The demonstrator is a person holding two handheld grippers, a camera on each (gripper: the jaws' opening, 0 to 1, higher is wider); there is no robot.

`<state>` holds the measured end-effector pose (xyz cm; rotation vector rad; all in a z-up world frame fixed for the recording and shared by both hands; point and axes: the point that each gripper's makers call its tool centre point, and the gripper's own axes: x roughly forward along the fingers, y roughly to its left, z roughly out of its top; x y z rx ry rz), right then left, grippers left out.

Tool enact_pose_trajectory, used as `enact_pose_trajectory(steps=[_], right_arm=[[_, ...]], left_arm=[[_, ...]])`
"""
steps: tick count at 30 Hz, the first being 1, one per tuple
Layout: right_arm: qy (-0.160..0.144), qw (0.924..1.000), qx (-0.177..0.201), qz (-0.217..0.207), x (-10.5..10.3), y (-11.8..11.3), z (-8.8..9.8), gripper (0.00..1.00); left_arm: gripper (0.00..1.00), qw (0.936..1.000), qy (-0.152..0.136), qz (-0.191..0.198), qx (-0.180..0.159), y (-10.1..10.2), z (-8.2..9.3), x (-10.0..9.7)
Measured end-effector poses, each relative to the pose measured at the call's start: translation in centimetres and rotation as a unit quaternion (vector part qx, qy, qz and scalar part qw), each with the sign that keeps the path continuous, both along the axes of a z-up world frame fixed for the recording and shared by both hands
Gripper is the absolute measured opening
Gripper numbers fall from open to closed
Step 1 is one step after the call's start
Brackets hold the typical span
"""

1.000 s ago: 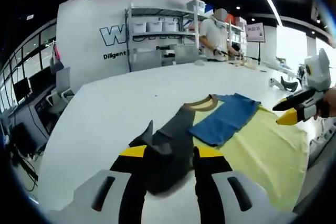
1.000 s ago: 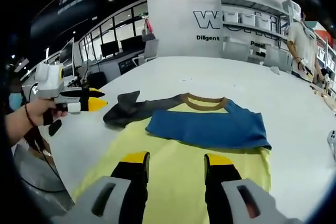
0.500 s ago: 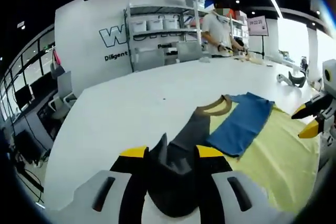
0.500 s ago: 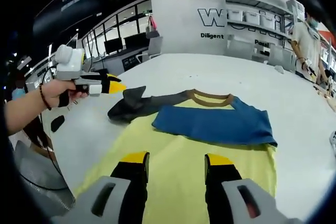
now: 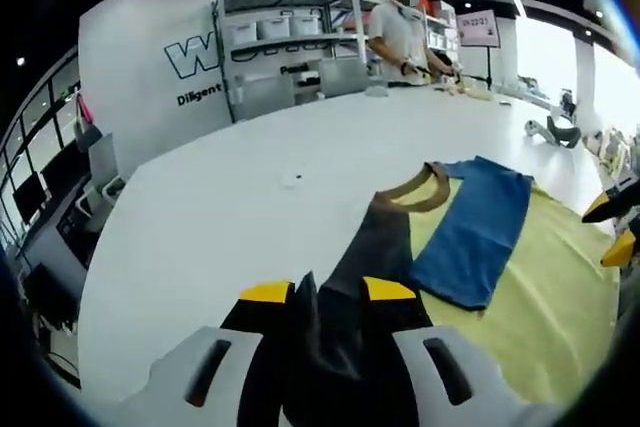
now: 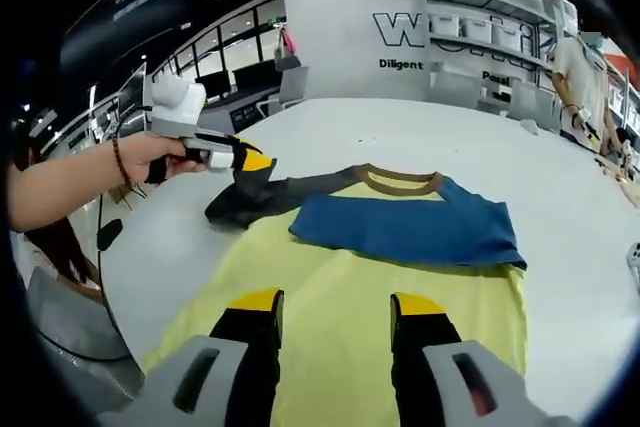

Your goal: Fold the garment on the visible template until the final outline fits inside the template.

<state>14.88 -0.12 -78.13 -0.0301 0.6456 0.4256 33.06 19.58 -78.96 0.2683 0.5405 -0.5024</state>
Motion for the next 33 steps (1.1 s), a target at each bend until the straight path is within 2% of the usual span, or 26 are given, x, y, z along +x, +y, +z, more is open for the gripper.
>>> enact_pose_trajectory(steps=[9,12,14,16,17,19,21,23,26,30,33], right_arm=[[0.002,1.0000,-0.002,0.008,-0.2,0.5,0.0,0.39],[0.004,0.9999,0.000,0.011,-0.4,0.8,0.0,0.39],[0.000,0.9997,0.002,0.023,-0.6,1.1,0.2,0.39],[0.004,0.9997,-0.001,0.023,-0.7,1.1,0.0,0.39],[0.005,0.9997,-0.001,0.023,-0.7,1.1,0.0,0.39],[0.006,0.9998,0.000,0.021,-0.8,1.0,-0.1,0.39],[0.008,0.9998,-0.001,0.020,-0.8,0.9,-0.2,0.39],[0.009,0.9998,0.000,0.019,-0.9,0.9,-0.2,0.39],[0.011,0.9998,0.001,0.019,-1.0,0.9,-0.4,0.39],[0.011,0.9997,0.001,0.019,-1.1,1.0,-0.4,0.39],[0.013,0.9997,0.000,0.021,-1.3,1.0,-0.4,0.39]], left_arm=[[0.17,0.9995,0.026,0.013,0.010,0.5,-1.3,0.1],[0.11,0.9991,0.040,0.009,0.010,0.4,-2.0,-0.1],[0.02,0.9993,0.034,0.002,0.017,0.2,-2.0,0.0],[0.00,0.9991,0.041,-0.014,0.007,-0.4,-2.0,-0.2],[0.00,0.9992,0.039,-0.007,0.009,-0.3,-1.9,0.0],[0.00,0.9993,0.030,-0.013,0.017,-0.4,-1.5,-0.1],[0.00,0.9997,0.023,-0.012,-0.001,-0.6,-0.8,-0.1],[0.00,0.9998,0.015,-0.008,-0.004,-0.4,0.0,-0.2],[0.00,0.9997,0.004,0.006,-0.022,0.2,1.2,-0.1],[0.00,0.9994,-0.016,0.024,-0.021,1.3,2.4,0.0],[0.00,0.9979,-0.033,0.039,-0.039,1.8,3.7,0.2]])
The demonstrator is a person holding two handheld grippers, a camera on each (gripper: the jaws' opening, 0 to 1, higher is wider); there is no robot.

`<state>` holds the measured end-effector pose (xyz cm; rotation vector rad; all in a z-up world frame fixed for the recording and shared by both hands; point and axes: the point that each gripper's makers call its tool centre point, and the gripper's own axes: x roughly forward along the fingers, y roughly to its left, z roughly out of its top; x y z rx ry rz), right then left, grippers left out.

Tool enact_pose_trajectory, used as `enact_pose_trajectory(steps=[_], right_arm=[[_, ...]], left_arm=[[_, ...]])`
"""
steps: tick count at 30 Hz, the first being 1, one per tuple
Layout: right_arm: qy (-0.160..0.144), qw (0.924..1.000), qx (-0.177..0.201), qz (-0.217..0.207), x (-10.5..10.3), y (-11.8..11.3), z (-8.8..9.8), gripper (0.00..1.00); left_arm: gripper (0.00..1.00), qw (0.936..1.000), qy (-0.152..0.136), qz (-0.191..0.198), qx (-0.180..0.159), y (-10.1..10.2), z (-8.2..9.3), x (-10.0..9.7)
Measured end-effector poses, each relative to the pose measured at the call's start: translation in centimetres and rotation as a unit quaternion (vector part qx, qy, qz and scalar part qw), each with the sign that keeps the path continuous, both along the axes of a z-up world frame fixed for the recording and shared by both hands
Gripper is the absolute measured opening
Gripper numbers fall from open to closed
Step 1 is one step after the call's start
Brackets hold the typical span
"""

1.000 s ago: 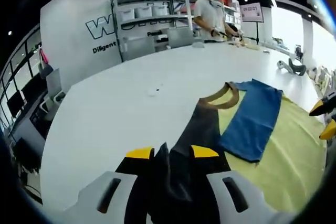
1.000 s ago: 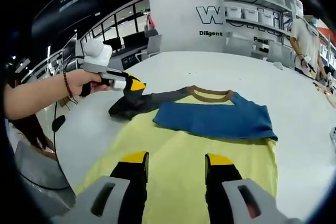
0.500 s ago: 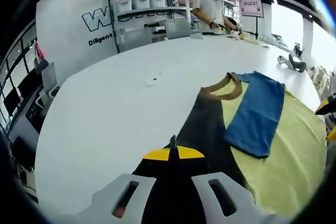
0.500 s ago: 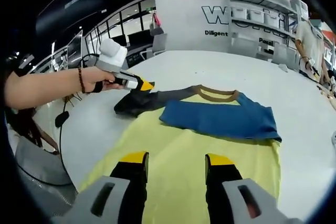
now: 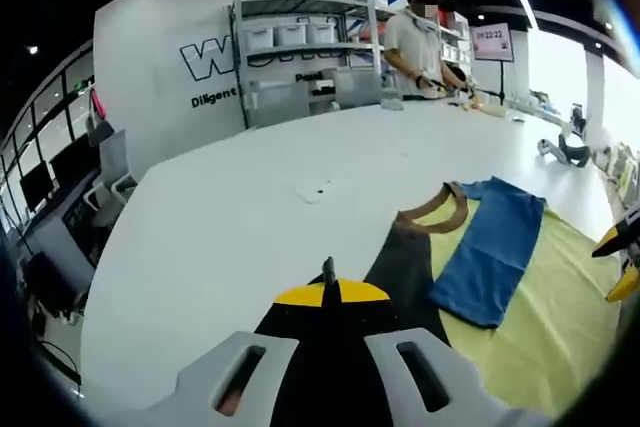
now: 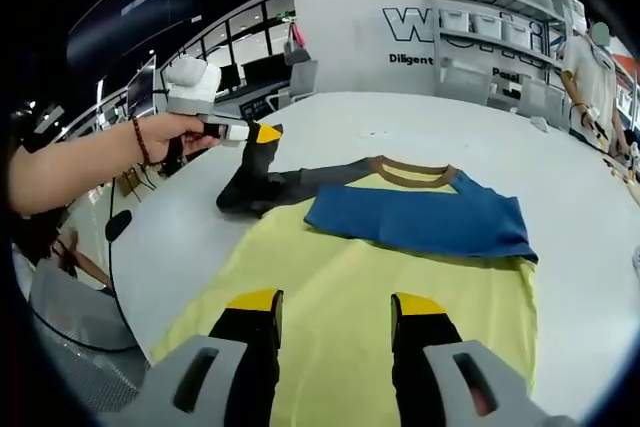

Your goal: Fold the garment on the visible template until the final outline fits inside the template.

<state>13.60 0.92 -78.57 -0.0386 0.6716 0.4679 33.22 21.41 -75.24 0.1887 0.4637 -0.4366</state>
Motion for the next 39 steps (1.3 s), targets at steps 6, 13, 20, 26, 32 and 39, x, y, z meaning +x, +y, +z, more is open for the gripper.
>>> enact_pose_trajectory(steps=[6,13,20,26,32,39], right_arm=[[-0.002,1.0000,-0.002,0.005,-0.1,0.2,0.2,0.39],[-0.002,1.0000,-0.001,0.005,-0.2,0.2,0.3,0.40],[0.001,1.0000,0.000,0.008,-0.4,0.4,0.0,0.40],[0.000,0.9999,-0.002,0.013,-0.4,0.5,0.0,0.42],[0.003,0.9999,-0.005,0.016,-0.5,0.7,-0.2,0.42],[0.003,0.9998,-0.003,0.018,-0.5,0.9,-0.2,0.41]], left_arm=[[0.00,0.9998,-0.017,0.010,0.000,1.0,0.9,0.0],[0.00,0.9989,-0.033,0.032,0.004,2.9,2.2,-0.4],[0.00,0.9964,-0.041,0.073,-0.011,5.6,3.0,-1.1],[0.00,0.9927,-0.039,0.114,-0.012,8.3,2.6,-2.4],[0.00,0.9856,-0.047,0.162,-0.016,10.8,2.4,-4.2],[0.00,0.9690,-0.075,0.225,-0.069,13.2,2.7,-6.1]])
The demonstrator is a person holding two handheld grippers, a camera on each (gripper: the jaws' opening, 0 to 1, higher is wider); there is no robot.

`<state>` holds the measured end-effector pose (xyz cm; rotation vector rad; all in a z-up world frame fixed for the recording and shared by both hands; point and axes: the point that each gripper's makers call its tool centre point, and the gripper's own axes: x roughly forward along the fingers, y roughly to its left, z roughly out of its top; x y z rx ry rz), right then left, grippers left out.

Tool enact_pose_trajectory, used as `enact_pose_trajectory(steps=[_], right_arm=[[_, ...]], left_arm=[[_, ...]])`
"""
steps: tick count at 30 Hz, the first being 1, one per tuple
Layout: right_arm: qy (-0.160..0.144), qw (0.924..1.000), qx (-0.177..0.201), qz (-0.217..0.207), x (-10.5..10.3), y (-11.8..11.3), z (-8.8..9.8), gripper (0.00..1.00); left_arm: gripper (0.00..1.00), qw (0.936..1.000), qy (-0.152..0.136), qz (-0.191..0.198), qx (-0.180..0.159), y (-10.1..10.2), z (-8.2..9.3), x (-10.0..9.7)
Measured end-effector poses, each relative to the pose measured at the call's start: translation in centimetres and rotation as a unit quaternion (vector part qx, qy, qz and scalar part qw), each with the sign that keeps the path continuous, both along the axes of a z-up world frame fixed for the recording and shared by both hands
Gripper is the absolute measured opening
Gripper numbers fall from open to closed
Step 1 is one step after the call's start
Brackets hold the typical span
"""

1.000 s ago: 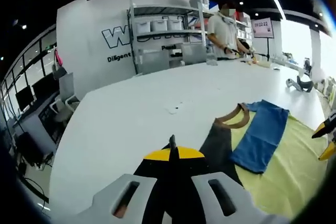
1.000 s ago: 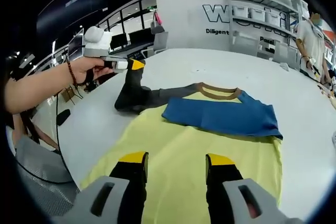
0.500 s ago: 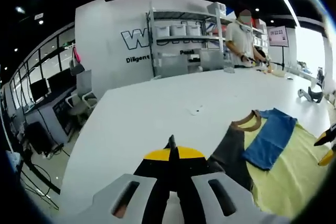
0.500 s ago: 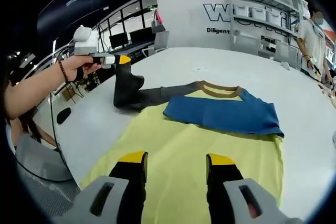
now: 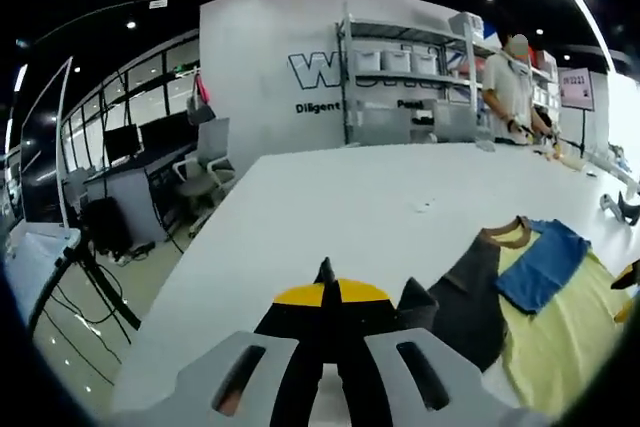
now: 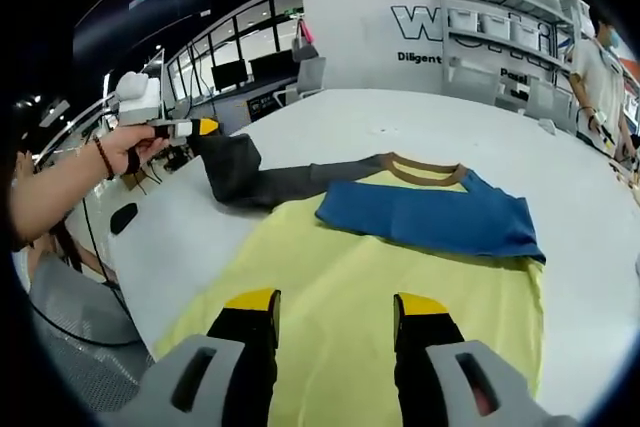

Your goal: Fold the garment on the visible template until the final outline fits inside the template.

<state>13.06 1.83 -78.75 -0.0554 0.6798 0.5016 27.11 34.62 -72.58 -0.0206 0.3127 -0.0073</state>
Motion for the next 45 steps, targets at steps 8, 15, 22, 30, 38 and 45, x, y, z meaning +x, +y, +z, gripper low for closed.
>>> enact_pose_trajectory(steps=[8,15,22,30,38,45], right_arm=[[-0.001,1.0000,0.001,-0.001,-0.2,-0.1,0.1,0.41],[-0.005,1.0000,0.002,0.000,-0.2,0.1,0.3,0.41],[-0.006,1.0000,0.002,0.001,-0.4,0.1,0.3,0.41],[-0.004,0.9999,0.009,0.007,-0.5,0.7,0.2,0.41],[-0.001,0.9999,0.007,0.007,-0.6,0.5,0.0,0.41],[-0.002,0.9999,0.008,0.011,-0.6,0.6,0.1,0.41]], left_arm=[[0.00,0.9976,0.015,0.066,0.012,3.3,-1.1,-2.9],[0.00,0.9925,0.020,0.120,-0.010,5.2,-2.5,-5.4],[0.00,0.9847,0.043,0.165,-0.036,6.0,-4.6,-7.8],[0.00,0.9648,0.071,0.235,-0.093,5.5,-7.6,-10.9],[0.00,0.9607,0.056,0.256,-0.092,6.2,-7.3,-12.3],[0.00,0.9596,0.066,0.259,-0.089,5.8,-7.7,-12.6]])
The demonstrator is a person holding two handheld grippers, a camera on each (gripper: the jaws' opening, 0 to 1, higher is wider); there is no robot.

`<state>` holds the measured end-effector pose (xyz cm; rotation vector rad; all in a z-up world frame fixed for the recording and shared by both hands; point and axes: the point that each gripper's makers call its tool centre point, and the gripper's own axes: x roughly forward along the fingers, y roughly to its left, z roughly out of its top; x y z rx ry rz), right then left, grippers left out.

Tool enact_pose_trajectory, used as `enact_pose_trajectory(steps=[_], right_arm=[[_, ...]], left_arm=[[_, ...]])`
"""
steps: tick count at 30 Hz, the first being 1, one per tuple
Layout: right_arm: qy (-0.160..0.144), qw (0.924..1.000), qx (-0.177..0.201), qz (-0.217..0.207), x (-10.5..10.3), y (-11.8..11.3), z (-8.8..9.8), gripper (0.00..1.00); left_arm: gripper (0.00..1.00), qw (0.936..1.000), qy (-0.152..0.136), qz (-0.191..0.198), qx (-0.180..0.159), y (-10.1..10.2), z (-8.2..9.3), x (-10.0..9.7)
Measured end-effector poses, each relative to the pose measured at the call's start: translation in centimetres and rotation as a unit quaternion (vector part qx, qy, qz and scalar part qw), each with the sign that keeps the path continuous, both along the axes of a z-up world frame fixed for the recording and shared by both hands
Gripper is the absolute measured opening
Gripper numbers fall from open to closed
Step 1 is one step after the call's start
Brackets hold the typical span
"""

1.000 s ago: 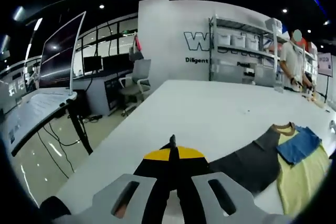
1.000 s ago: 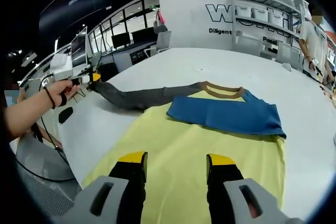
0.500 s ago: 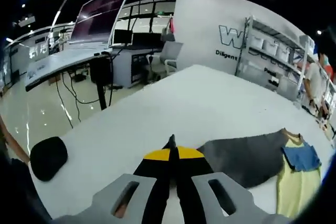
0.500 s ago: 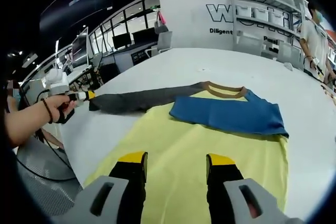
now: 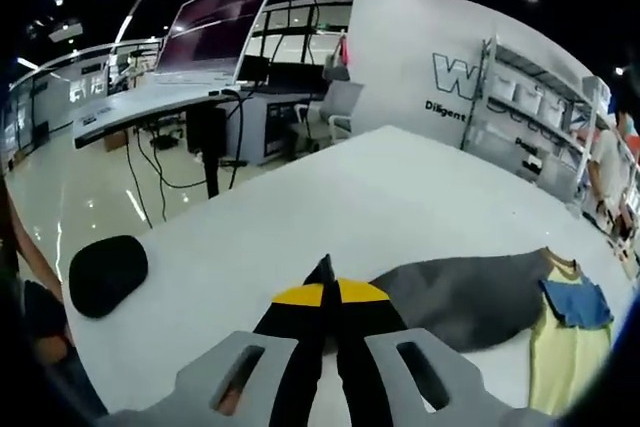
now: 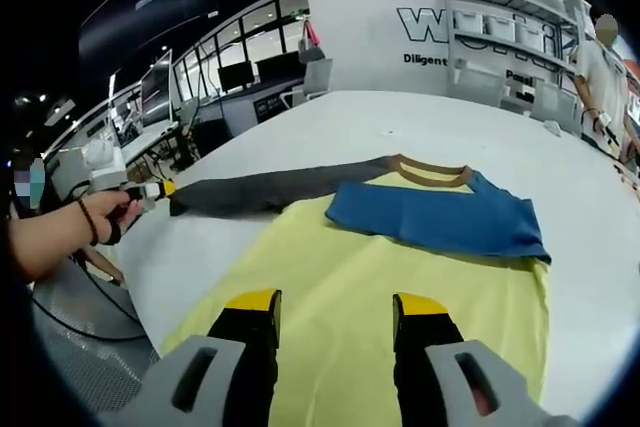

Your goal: Fold the garment on the visible template until the final outline fits inside the template.

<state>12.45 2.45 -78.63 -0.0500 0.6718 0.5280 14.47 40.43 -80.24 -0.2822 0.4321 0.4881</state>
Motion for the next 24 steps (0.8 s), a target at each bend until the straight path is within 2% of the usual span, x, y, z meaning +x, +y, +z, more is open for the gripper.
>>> enact_pose_trajectory(steps=[3,9,15,20,24], right_arm=[[0.001,1.0000,0.000,0.002,-0.1,0.0,0.0,0.41],[0.009,0.9999,0.004,0.008,-0.2,0.2,-0.4,0.41],[0.014,0.9994,0.008,0.029,-0.5,1.1,-0.4,0.44],[0.018,0.9989,0.005,0.043,-0.8,1.6,-0.5,0.45],[0.020,0.9982,0.007,0.055,-1.1,2.1,-0.3,0.45]], left_arm=[[0.00,0.9997,0.020,0.006,-0.009,-0.4,-0.7,-0.7],[0.00,0.9995,0.031,-0.005,-0.005,-1.4,-0.9,-1.4],[0.00,0.9983,0.052,0.004,-0.028,-1.7,-2.0,-2.4],[0.00,0.9970,0.057,0.012,-0.052,-2.2,-2.2,-3.0],[0.00,0.9964,0.060,0.003,-0.060,-2.8,-2.2,-3.3]])
